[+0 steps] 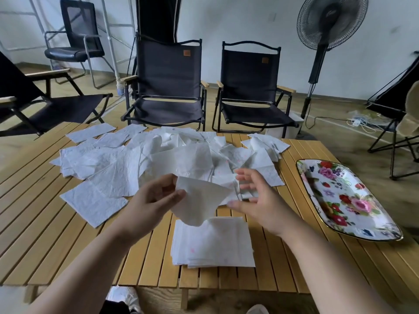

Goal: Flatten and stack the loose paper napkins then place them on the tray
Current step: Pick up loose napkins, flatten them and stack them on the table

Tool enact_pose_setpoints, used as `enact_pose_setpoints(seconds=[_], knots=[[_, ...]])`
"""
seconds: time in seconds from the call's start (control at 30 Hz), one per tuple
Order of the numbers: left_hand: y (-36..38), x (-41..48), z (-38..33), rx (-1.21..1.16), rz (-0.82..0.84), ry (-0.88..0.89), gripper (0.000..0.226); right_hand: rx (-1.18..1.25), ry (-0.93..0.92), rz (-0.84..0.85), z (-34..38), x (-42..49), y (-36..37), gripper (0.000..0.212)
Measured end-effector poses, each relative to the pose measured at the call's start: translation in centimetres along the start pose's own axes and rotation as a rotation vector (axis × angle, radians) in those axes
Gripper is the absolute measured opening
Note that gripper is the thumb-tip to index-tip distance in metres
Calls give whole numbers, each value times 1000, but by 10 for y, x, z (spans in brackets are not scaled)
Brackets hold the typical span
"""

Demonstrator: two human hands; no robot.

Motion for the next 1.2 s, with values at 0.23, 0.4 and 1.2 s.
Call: enact_pose_setpoints(seconds=[0.23, 0.4, 1.2], knots=[[15, -5, -8, 5, 126, -23, 23, -60, 10, 76, 0, 5, 16, 4], [-4, 4, 7, 40, -29, -165, 24, 227, 39, -56, 1, 6, -11, 6], [5, 25, 54, 904, -33, -549, 16, -488, 194, 85, -52, 53, 60, 36]])
Point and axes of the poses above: each hand's wrist, its own x-axis towards the middle knuckle, its own y-axis out of the palm, z = x × y, the point moved 2 cm from there along x, towards the middle knuckle, and after that the axes turned 10 degrees about -y, right-handed, at the moved point
